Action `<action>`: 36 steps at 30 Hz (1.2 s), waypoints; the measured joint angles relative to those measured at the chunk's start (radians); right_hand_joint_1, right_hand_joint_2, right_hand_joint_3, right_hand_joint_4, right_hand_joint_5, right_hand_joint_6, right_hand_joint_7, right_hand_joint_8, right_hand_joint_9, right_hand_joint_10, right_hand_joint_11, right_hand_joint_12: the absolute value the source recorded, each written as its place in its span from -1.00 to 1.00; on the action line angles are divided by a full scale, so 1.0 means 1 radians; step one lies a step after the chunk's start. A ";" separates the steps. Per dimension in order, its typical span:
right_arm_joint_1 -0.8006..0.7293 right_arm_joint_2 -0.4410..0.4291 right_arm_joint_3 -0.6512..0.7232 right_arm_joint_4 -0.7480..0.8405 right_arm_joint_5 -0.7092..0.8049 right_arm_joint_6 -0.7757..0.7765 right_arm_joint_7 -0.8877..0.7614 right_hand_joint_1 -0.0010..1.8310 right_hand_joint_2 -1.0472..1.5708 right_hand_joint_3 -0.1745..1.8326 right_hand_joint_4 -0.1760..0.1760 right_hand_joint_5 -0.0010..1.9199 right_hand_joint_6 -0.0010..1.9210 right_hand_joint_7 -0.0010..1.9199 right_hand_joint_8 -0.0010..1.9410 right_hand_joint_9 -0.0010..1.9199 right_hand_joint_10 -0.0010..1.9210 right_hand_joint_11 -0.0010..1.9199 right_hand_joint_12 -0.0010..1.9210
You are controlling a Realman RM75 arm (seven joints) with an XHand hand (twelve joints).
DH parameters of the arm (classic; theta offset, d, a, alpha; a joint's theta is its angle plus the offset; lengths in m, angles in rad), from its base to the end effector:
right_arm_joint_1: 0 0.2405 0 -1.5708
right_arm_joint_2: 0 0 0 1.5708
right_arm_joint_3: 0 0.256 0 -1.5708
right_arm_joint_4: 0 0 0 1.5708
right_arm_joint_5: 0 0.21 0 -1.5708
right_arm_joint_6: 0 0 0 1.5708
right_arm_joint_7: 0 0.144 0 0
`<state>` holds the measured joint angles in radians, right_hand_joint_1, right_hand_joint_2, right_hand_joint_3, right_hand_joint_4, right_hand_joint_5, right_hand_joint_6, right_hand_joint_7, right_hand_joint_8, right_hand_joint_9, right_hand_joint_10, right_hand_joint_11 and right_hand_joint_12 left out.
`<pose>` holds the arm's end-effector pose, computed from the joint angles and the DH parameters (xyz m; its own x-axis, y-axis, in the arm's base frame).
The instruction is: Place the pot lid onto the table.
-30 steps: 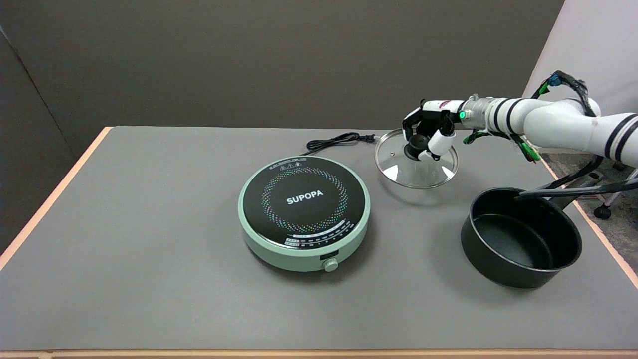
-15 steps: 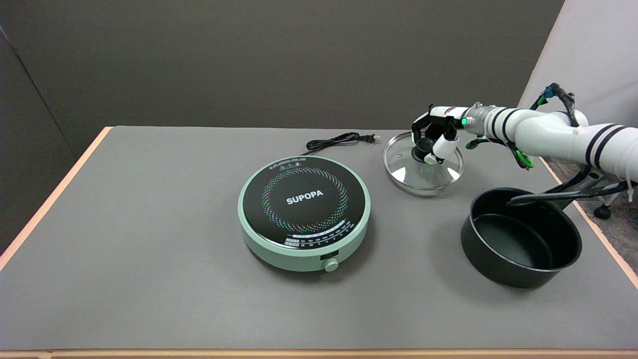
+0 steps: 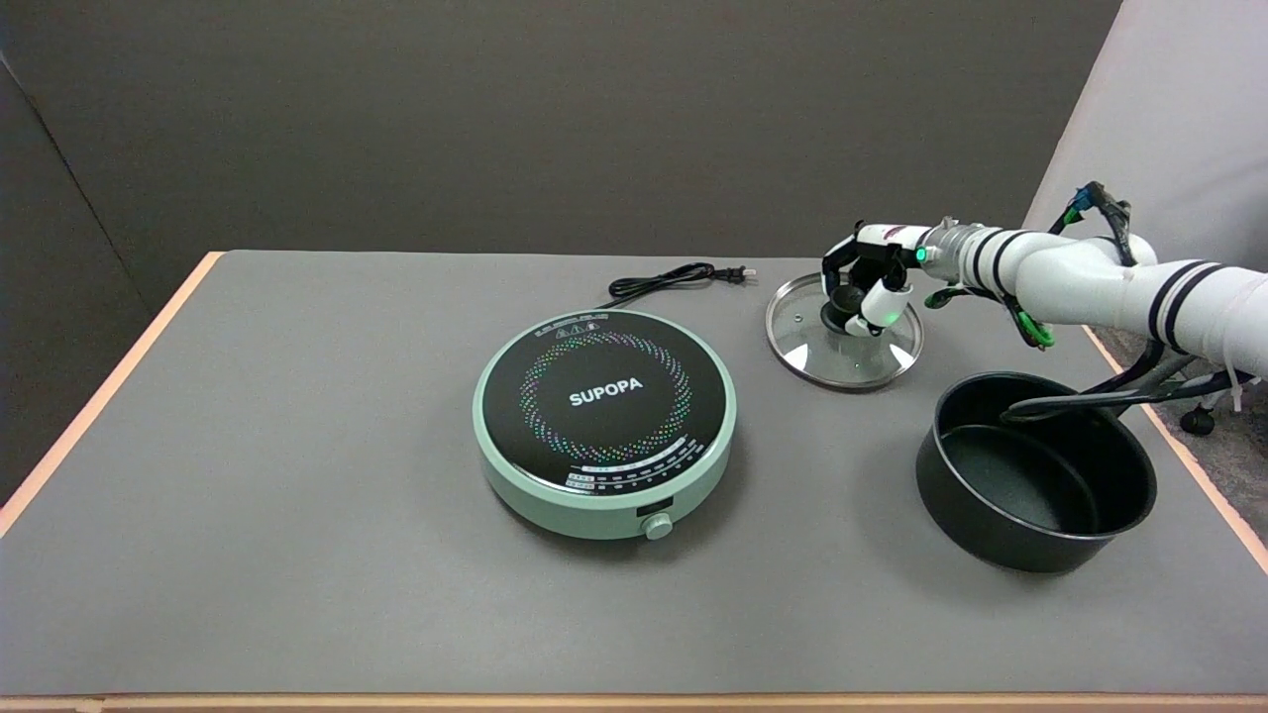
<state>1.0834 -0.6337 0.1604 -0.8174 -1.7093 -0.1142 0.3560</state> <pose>-0.2128 -0.4546 0.4916 0.8571 -0.4045 0.3191 -0.2278 0.2580 0.9389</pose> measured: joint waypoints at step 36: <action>-0.022 -0.014 0.016 0.020 -0.005 0.012 -0.005 0.18 0.25 0.11 1.00 -0.32 -0.57 -0.12 -0.58 -0.13 -0.20 -0.44 0.36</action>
<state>1.0610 -0.6480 0.1764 -0.7978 -1.7146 -0.1020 0.3508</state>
